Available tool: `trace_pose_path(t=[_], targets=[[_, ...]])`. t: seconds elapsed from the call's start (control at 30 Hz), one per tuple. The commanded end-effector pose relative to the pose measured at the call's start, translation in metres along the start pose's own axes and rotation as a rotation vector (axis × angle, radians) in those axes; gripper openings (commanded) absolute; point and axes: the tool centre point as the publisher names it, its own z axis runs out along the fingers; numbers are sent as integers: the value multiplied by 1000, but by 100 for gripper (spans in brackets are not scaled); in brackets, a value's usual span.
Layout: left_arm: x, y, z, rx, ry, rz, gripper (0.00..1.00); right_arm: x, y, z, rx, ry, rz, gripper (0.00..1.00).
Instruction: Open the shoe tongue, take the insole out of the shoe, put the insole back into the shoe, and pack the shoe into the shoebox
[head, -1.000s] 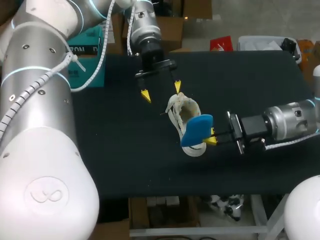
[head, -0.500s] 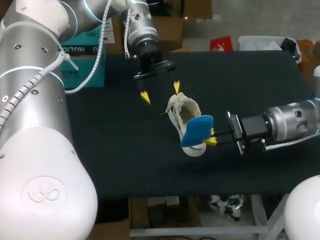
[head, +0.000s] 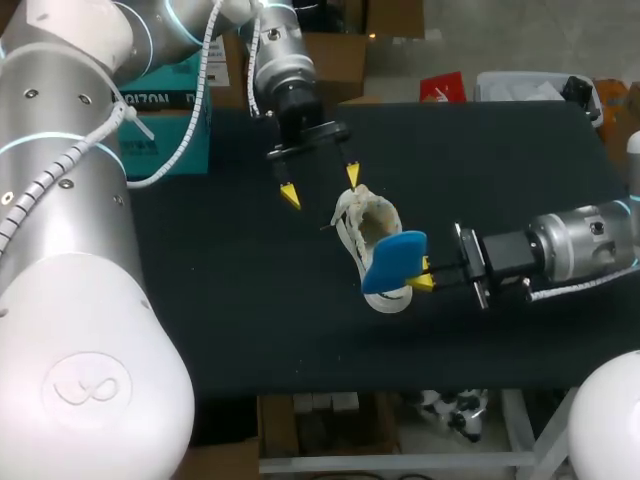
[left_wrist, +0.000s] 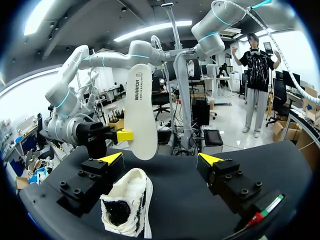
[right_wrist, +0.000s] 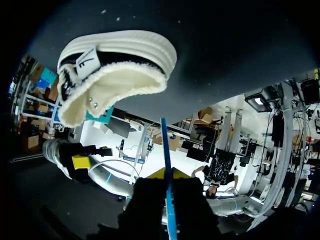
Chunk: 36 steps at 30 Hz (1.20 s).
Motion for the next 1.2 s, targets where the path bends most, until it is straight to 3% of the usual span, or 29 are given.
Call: trace_pose_path(t=[0.03,0.4,0.73,0.9,1.03,1.1,1.2], targets=[[0,0,2,-1,-2,0,100,-1,0,-1,1,1,0,0],[1,-3,6,-22,-15,11,100,1,0,5,-8,9,-3,0],[18,-24,39,-59,-325,27,100,2,-2,14,-44,104,-41,0],[21,-24,48,-101,-468,-12,100,6,0,10,-37,129,-43,0],[19,-22,53,-144,-557,-36,100,11,4,5,-26,139,-42,0],[19,-22,54,-114,-587,-38,100,13,5,3,-20,144,-46,0],[18,-23,52,-123,-597,-45,100,15,6,1,-9,153,-54,0]])
